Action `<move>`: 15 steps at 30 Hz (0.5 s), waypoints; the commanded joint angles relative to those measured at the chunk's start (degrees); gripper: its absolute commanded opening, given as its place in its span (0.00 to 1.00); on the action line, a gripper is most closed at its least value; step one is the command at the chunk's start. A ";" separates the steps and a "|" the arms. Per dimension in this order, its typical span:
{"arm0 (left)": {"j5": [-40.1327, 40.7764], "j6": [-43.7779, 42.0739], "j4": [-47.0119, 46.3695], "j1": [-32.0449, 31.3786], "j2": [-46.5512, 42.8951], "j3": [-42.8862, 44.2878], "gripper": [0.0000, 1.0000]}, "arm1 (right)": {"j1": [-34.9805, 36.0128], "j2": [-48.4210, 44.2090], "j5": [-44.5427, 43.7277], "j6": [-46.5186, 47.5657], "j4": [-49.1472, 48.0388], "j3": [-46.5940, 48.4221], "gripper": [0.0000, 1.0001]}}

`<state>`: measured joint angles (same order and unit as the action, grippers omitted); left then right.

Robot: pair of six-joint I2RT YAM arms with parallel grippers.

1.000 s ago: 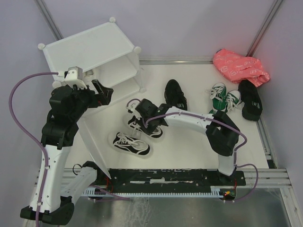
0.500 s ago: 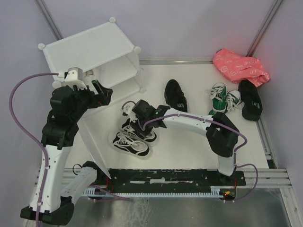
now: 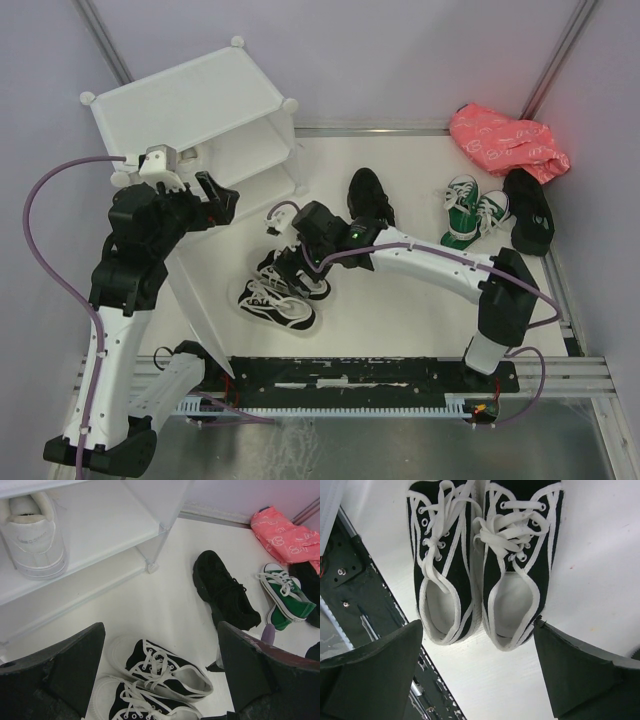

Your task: Place and organize the shoes in the shoe cabinet

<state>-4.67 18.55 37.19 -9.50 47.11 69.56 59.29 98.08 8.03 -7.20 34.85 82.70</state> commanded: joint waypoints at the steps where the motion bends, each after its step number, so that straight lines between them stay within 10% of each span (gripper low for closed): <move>1: 0.08 -1.21 -1.45 -0.14 -0.60 -0.17 0.99 | 0.66 0.96 2.47 0.80 2.56 1.62 0.99; 15: 0.89 -1.89 -0.85 -0.10 -0.18 0.04 0.99 | 1.68 9.30 2.43 1.24 0.86 3.33 0.99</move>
<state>-4.56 18.52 37.26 -9.50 47.13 68.99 60.66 105.62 10.50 -6.52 37.78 83.53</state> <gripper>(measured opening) 0.993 0.991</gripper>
